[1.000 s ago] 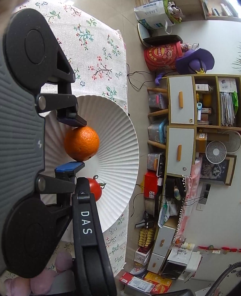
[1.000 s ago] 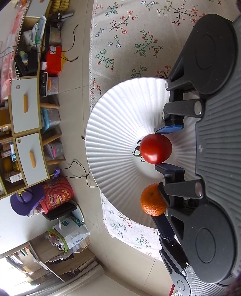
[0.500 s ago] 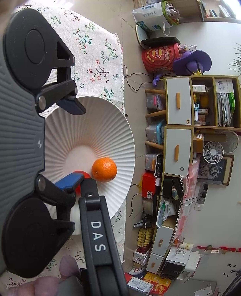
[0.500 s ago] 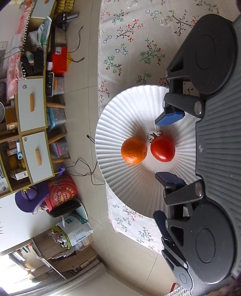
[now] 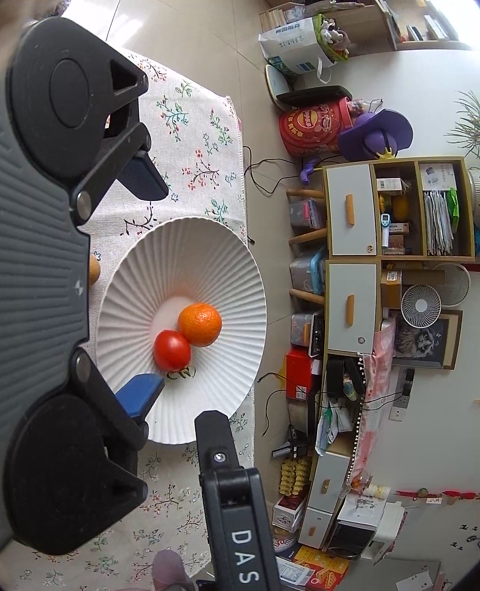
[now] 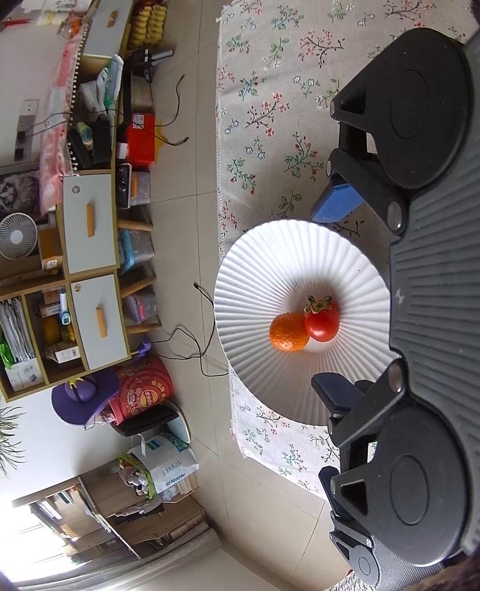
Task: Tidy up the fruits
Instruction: 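Move both open tools back from the bowl to the fruit pile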
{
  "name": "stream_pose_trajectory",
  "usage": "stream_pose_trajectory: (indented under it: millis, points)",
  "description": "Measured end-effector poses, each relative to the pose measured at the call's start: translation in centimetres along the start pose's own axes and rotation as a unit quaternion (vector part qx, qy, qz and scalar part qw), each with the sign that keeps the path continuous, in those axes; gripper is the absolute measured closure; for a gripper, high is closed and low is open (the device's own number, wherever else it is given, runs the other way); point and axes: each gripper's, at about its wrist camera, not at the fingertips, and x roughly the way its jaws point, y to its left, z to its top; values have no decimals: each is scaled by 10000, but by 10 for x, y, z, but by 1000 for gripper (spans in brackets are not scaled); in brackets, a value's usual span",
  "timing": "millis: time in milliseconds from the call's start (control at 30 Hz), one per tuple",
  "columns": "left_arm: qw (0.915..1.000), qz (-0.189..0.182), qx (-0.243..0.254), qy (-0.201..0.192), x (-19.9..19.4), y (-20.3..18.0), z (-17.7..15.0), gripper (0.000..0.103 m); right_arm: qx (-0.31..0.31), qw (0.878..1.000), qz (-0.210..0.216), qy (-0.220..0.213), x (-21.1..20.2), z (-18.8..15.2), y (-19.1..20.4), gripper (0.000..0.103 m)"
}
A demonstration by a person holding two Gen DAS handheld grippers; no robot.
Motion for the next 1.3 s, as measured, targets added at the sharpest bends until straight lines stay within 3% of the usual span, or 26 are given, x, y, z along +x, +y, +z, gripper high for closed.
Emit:
stream_pose_trajectory:
  millis: [367, 733, 1300]
  points:
    - [9995, -93, -171, 246, -21, 11, -14, 7, -84, 9999, 44, 82, -21, -16, -5, 3]
    - [9975, -253, -543, 376, -46, 31, -35, 7, -257, 9993, 70, 275, -28, -42, -5, 2]
    - [9991, -182, -140, 369, -61, 39, -66, 7, -1269, 9909, 277, 364, -41, -96, 15, 1]
